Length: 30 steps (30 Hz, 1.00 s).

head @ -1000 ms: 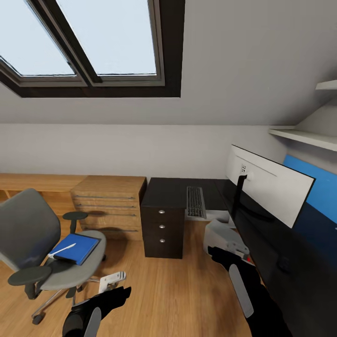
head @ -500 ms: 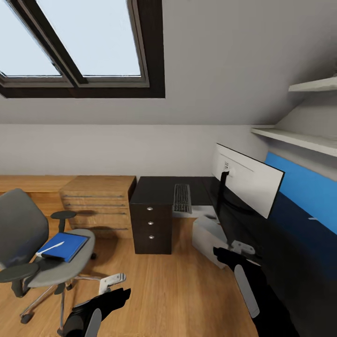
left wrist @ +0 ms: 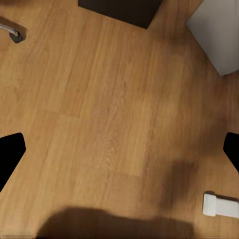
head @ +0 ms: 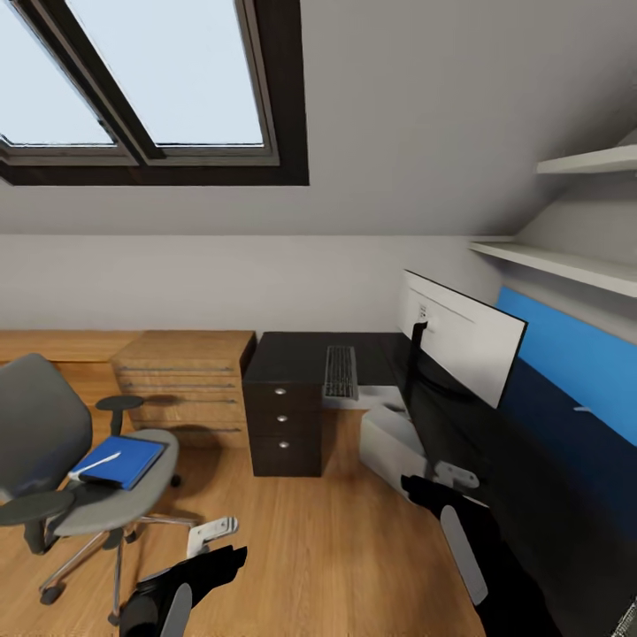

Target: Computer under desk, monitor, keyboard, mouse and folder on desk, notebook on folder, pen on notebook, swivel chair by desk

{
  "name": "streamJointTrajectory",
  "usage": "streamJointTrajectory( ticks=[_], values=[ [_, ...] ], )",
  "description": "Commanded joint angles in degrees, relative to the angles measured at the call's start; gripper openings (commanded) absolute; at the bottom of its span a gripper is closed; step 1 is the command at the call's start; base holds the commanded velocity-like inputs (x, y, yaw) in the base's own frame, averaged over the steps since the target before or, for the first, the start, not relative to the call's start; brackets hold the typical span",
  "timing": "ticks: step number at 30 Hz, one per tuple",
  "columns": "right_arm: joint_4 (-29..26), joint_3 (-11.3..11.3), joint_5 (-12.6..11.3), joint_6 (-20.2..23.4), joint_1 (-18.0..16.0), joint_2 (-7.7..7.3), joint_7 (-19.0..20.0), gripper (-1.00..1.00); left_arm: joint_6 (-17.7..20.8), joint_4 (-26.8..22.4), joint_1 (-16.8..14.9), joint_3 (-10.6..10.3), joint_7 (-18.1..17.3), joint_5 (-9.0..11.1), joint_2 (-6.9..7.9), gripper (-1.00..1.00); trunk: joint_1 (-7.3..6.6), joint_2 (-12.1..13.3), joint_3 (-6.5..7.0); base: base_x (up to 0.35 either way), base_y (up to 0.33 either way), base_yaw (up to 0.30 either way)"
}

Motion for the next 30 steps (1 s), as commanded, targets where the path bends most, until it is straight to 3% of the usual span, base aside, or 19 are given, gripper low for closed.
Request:
streamJointTrajectory(
  ticks=[1, 11, 16, 21, 25, 30],
  values=[
    [-0.04, 0.01, -0.6, 0.18, -0.05, 0.05, -0.44, 1.0, 0.26, -0.04, -0.05, 0.07, 0.41, 0.61, -0.05, 1.0, 0.02, -0.12, -0.12, -0.172, -0.147, 0.0],
    [0.18, 0.17, -0.58, 0.12, -0.05, 0.09, -0.35, 1.0, 0.26, 0.01, -0.05, 0.03, 0.41, 0.61, -0.06, 1.0, 0.02, -0.12, -0.12, -0.225, -0.218, 0.0],
    [0.31, 0.2, 1.34, 0.0, -0.05, -0.07, -0.3, 1.0, 0.26, 0.03, -0.05, 0.01, 0.41, 0.61, -0.05, 1.0, 0.02, -0.12, -0.12, -0.206, -0.263, 0.0],
    [0.04, 0.18, 6.44, -0.09, -0.05, -0.63, -0.29, 1.0, 0.26, 0.03, -0.05, 0.01, 0.41, 0.57, -0.06, 1.0, 0.02, -0.12, -0.12, -0.031, -0.334, 0.0],
    [0.22, 0.21, 9.44, -1.5, -0.05, -3.31, -0.14, 1.0, 0.19, 0.93, -0.05, -0.07, 0.41, 0.4, -0.06, 1.0, 0.02, -0.12, -0.12, -0.003, -0.346, 0.0],
    [1.08, -0.1, 10.06, -1.8, -0.05, -6.39, -0.09, 1.0, 0.18, 1.14, -0.05, -0.09, 0.41, 0.36, -0.06, 1.0, 0.02, -0.12, -0.12, 0.0, -0.347, 0.0]
  ],
)
